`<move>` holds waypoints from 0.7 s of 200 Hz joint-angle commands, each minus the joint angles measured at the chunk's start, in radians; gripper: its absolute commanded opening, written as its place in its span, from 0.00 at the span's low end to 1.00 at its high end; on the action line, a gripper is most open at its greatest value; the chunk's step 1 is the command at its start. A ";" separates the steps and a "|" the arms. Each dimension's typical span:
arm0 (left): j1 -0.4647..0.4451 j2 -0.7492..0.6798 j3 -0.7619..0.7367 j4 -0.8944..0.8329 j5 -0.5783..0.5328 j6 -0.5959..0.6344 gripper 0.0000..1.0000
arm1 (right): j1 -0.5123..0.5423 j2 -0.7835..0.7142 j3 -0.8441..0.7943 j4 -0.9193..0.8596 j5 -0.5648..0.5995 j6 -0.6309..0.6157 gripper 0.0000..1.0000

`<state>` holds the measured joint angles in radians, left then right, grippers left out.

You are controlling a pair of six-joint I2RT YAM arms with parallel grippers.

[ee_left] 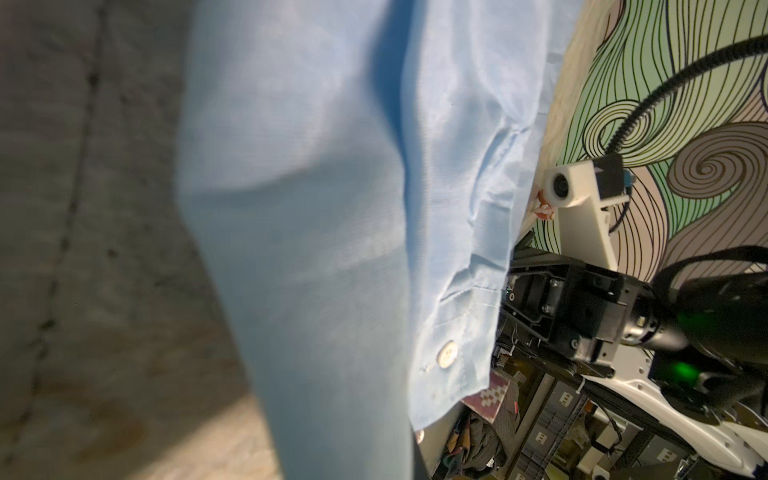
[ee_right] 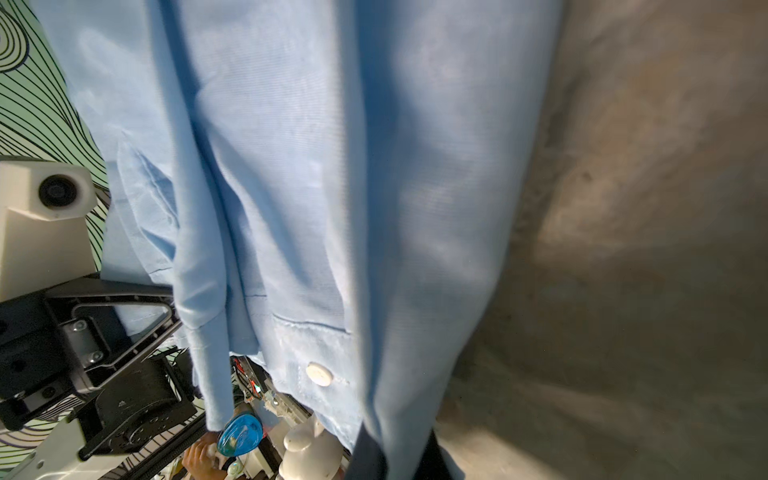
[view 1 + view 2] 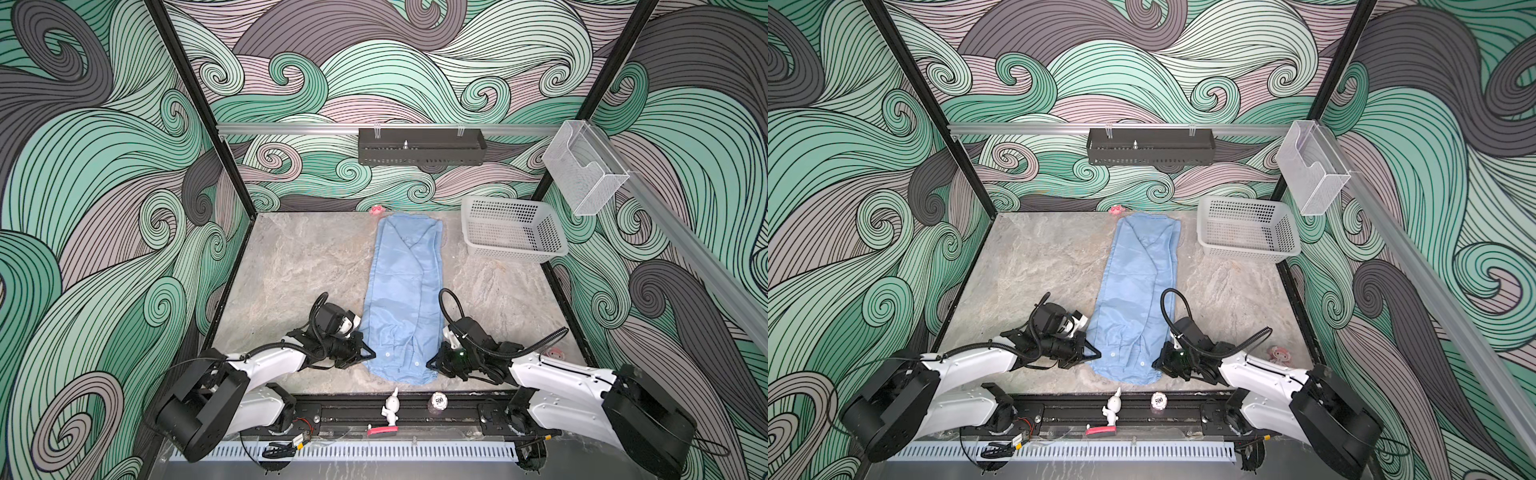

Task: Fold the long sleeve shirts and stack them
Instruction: 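Lift the near end and fold it over toward the collar with both grippers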

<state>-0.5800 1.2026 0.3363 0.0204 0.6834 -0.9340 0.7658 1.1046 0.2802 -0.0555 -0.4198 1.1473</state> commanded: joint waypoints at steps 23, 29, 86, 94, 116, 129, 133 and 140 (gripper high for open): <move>-0.054 -0.046 -0.020 -0.053 -0.010 -0.045 0.00 | 0.012 -0.045 0.016 -0.102 -0.026 0.056 0.03; -0.060 -0.046 -0.023 -0.046 -0.010 -0.056 0.00 | 0.014 -0.054 0.019 -0.106 -0.031 0.063 0.03; -0.078 -0.154 0.049 -0.282 -0.051 -0.035 0.00 | 0.027 -0.261 0.073 -0.297 -0.031 0.118 0.03; -0.078 -0.157 0.053 -0.292 -0.048 -0.044 0.00 | 0.027 -0.284 0.068 -0.298 -0.028 0.127 0.04; -0.085 -0.150 0.056 -0.275 -0.014 -0.068 0.00 | 0.028 -0.312 0.050 -0.299 -0.037 0.151 0.03; -0.090 -0.156 0.066 -0.281 -0.007 -0.078 0.00 | 0.028 -0.327 0.048 -0.299 -0.042 0.160 0.04; -0.091 -0.160 0.068 -0.285 -0.008 -0.080 0.00 | 0.029 -0.334 0.048 -0.296 -0.043 0.161 0.05; -0.091 -0.170 0.074 -0.292 -0.010 -0.087 0.00 | 0.029 -0.348 0.049 -0.286 -0.044 0.164 0.06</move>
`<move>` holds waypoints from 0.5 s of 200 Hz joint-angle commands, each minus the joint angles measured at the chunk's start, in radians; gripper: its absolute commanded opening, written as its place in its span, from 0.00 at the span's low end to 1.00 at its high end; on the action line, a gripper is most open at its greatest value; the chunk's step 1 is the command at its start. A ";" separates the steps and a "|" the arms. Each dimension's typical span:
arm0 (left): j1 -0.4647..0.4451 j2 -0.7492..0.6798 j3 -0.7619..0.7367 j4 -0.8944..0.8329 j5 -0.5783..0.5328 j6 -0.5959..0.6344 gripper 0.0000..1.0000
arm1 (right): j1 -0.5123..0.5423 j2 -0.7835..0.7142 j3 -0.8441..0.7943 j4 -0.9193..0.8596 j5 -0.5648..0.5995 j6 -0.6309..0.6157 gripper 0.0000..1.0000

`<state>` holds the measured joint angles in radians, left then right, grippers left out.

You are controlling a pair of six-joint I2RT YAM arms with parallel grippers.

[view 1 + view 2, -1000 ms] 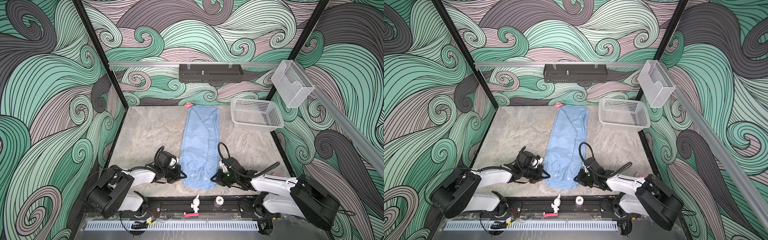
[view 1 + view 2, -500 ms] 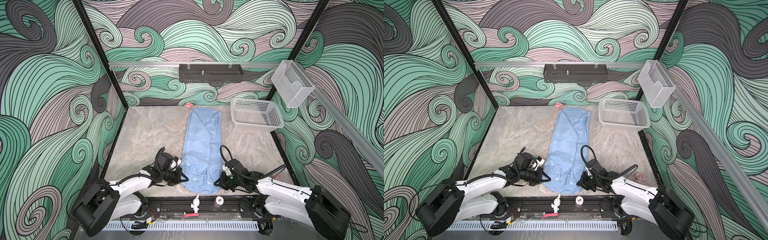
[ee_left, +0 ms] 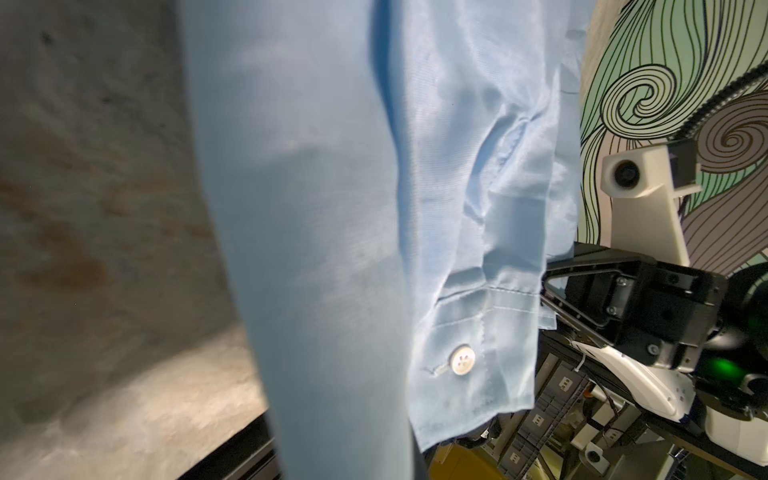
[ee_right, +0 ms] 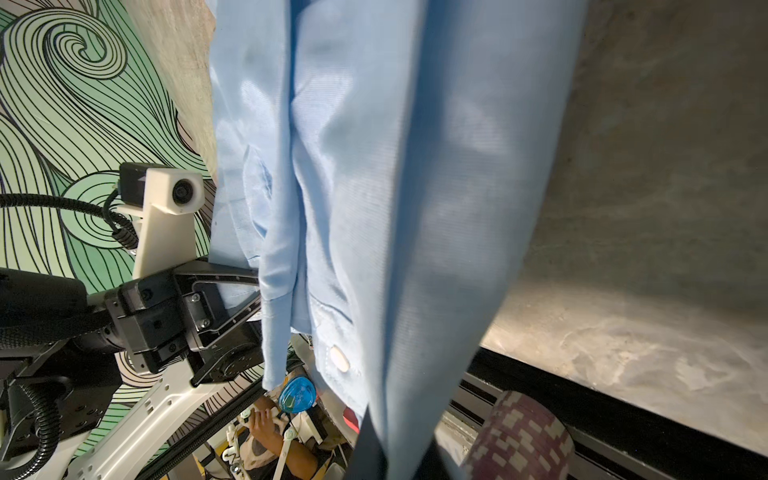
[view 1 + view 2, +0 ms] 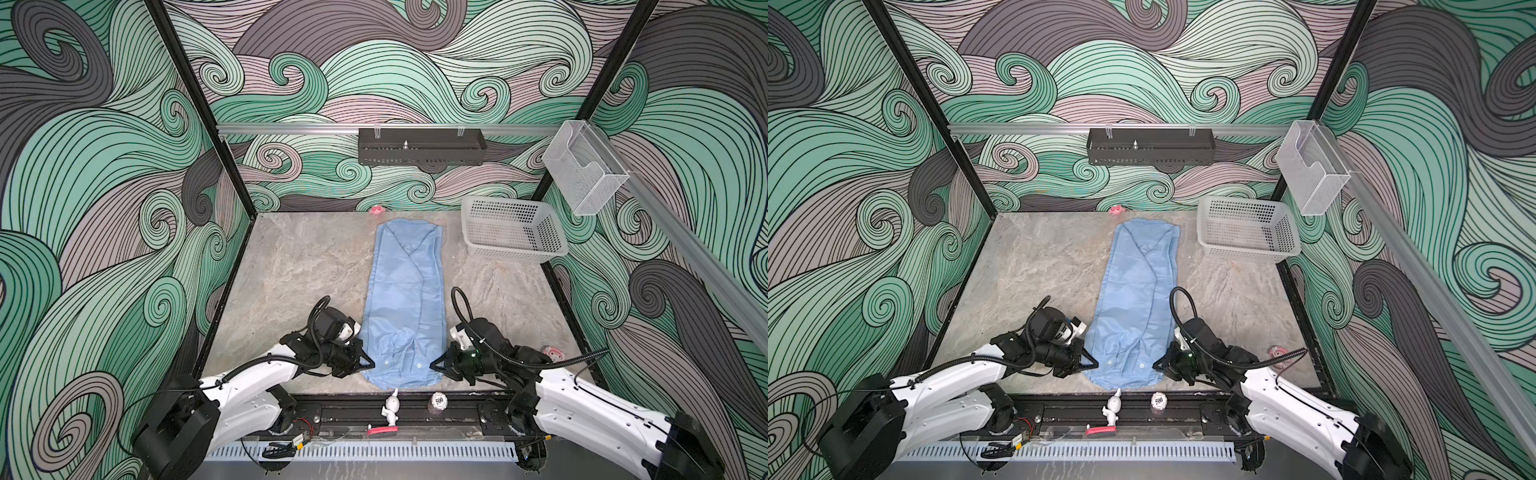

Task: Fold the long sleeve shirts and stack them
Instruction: 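Lift the near end and fold it over toward the collar with both grippers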

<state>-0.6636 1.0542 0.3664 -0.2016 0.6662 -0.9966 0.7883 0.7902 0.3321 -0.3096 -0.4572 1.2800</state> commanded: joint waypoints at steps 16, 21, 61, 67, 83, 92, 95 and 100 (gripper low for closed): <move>-0.007 -0.033 0.077 -0.112 -0.024 -0.035 0.00 | 0.003 -0.058 0.009 -0.045 0.018 0.055 0.07; -0.006 -0.031 0.093 -0.128 -0.031 -0.032 0.00 | 0.000 -0.062 0.013 -0.044 0.025 0.058 0.07; -0.004 0.060 0.247 -0.223 -0.052 -0.029 0.00 | -0.036 -0.014 0.077 -0.100 0.045 0.120 0.08; -0.003 0.089 0.273 -0.240 -0.043 -0.019 0.00 | -0.049 -0.002 0.089 -0.095 0.042 0.123 0.08; 0.005 0.176 0.337 -0.291 -0.006 0.005 0.00 | -0.087 0.027 0.113 -0.073 0.023 0.145 0.08; 0.008 0.217 0.356 -0.289 0.025 0.002 0.00 | -0.111 0.038 0.121 -0.056 0.004 0.163 0.08; 0.011 0.228 0.363 -0.284 0.034 -0.001 0.00 | -0.118 0.041 0.125 -0.028 0.000 0.169 0.08; 0.014 0.243 0.370 -0.273 0.050 -0.011 0.00 | -0.129 0.046 0.132 -0.013 -0.007 0.179 0.08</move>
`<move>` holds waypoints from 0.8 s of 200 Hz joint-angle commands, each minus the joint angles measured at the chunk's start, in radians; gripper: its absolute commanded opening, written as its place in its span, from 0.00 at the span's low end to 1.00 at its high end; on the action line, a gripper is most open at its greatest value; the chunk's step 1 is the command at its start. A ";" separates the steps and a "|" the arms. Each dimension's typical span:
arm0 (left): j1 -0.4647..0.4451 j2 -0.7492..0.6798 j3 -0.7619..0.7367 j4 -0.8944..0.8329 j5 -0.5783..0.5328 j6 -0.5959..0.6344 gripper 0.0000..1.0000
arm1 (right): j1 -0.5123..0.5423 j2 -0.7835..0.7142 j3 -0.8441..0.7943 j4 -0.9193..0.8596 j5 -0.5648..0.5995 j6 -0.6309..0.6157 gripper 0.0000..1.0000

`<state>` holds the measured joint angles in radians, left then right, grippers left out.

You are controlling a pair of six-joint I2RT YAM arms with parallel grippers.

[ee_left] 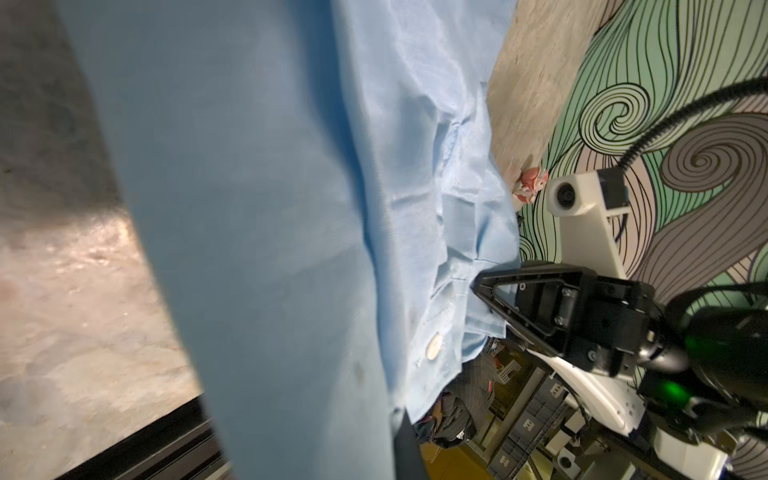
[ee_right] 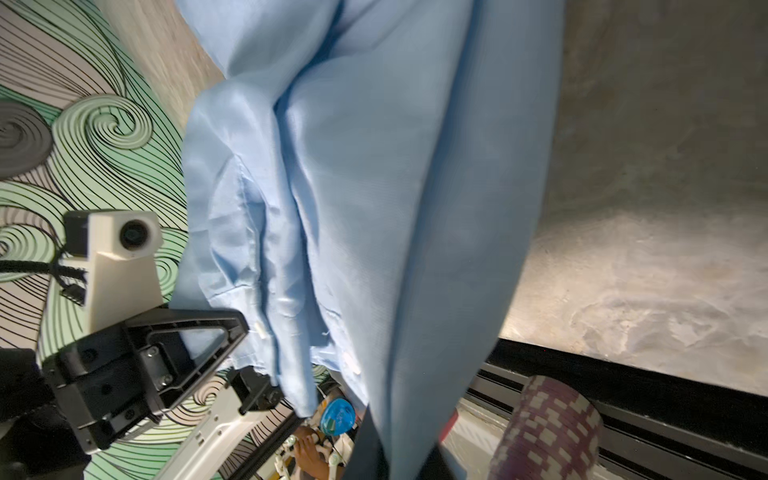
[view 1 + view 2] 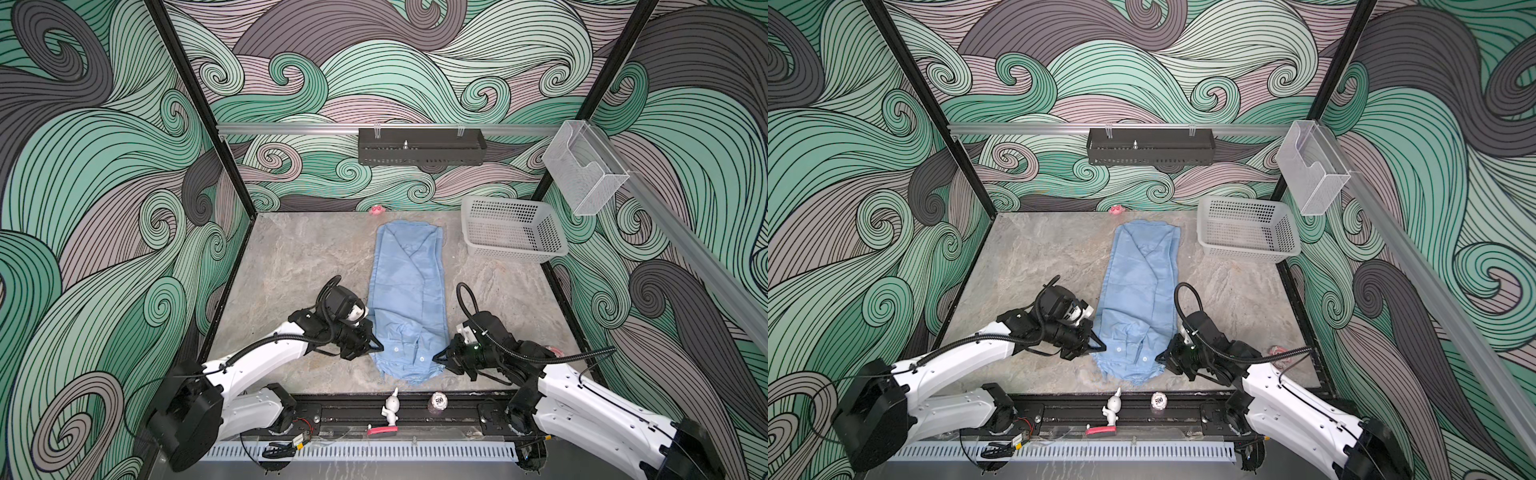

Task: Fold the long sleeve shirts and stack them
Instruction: 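Lift the near end and fold it over toward the collar with both grippers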

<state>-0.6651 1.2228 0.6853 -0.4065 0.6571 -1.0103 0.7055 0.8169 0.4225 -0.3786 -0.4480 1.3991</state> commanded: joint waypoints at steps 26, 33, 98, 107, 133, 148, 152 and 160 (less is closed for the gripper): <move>0.057 0.114 0.098 -0.041 0.118 -0.029 0.00 | -0.116 0.056 0.094 0.084 -0.052 0.071 0.07; 0.071 0.121 0.119 -0.051 0.126 -0.025 0.00 | -0.132 0.069 0.111 0.093 -0.062 0.073 0.07; 0.190 0.300 0.373 -0.134 0.203 0.049 0.00 | -0.293 0.317 0.262 0.223 -0.195 0.040 0.09; 0.209 0.334 0.410 -0.146 0.210 0.061 0.00 | -0.314 0.353 0.293 0.229 -0.203 0.021 0.09; 0.243 0.441 0.525 -0.153 0.240 0.082 0.00 | -0.372 0.483 0.386 0.233 -0.229 -0.045 0.10; 0.255 0.514 0.602 -0.167 0.250 0.094 0.00 | -0.397 0.560 0.430 0.246 -0.248 -0.068 0.10; 0.257 0.531 0.619 -0.169 0.250 0.096 0.00 | -0.403 0.579 0.441 0.251 -0.250 -0.074 0.10; 0.260 0.569 0.655 -0.173 0.251 0.096 0.00 | -0.417 0.617 0.460 0.259 -0.252 -0.082 0.10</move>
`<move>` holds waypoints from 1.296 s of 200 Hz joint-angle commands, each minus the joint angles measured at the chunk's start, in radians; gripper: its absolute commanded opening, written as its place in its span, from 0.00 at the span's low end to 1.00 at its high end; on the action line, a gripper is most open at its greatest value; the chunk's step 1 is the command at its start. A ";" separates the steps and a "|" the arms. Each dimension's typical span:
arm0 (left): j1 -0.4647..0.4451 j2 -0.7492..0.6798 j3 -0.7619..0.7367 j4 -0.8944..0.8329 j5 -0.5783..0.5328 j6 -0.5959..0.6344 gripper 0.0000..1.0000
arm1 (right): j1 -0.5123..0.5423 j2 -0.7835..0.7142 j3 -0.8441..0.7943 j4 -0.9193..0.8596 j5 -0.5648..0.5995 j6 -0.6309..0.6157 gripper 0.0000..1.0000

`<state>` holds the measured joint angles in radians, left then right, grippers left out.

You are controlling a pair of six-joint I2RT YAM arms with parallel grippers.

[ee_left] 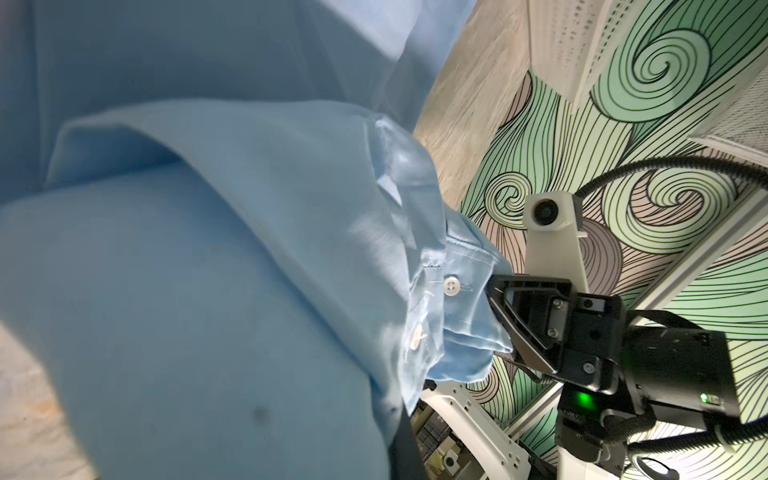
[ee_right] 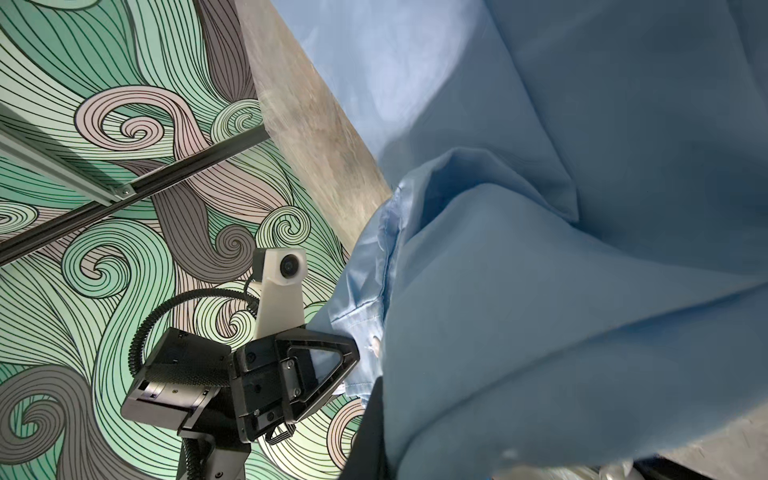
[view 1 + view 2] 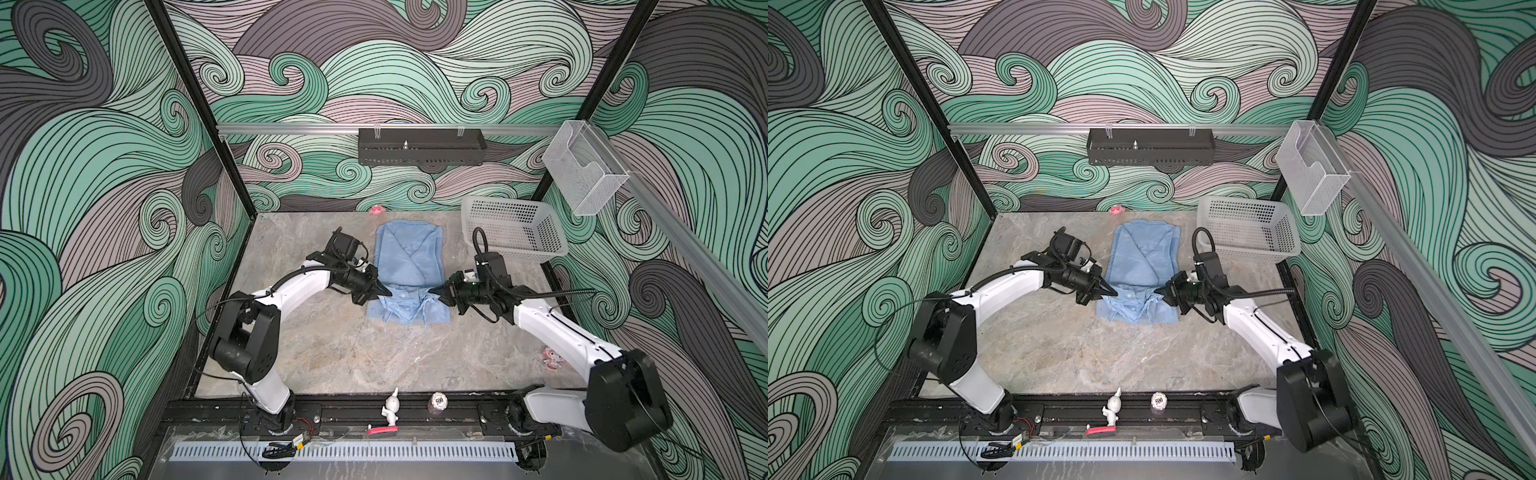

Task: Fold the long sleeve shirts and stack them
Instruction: 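Lift the near end and fold it over toward the collar with both grippers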

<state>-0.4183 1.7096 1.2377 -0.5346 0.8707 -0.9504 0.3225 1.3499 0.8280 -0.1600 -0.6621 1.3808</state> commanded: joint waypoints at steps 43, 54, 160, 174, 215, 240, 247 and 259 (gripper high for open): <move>0.039 0.259 0.252 -0.029 0.057 0.009 0.00 | -0.078 0.280 0.134 0.144 -0.059 -0.057 0.10; 0.045 0.294 0.284 -0.025 0.061 0.004 0.00 | -0.087 0.318 0.149 0.166 -0.060 -0.053 0.10; 0.084 0.533 0.487 -0.008 0.076 -0.057 0.00 | -0.145 0.566 0.239 0.366 -0.042 0.038 0.12; 0.085 0.554 0.516 -0.012 0.078 -0.062 0.00 | -0.147 0.590 0.249 0.384 -0.040 0.052 0.12; 0.101 0.598 0.572 -0.017 0.079 -0.079 0.11 | -0.155 0.629 0.289 0.378 -0.019 0.046 0.28; 0.117 0.588 0.584 0.012 0.079 -0.099 0.42 | -0.159 0.626 0.337 0.304 -0.007 -0.031 0.42; 0.122 0.580 0.591 0.015 0.075 -0.099 0.47 | -0.160 0.620 0.359 0.263 -0.001 -0.069 0.46; 0.132 0.561 0.600 0.020 0.072 -0.102 0.53 | -0.160 0.610 0.397 0.192 0.011 -0.130 0.53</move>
<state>-0.3115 2.2894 1.7885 -0.5266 0.9367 -1.0386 0.1680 1.9778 1.1503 0.1436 -0.6853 1.3727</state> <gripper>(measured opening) 0.491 0.472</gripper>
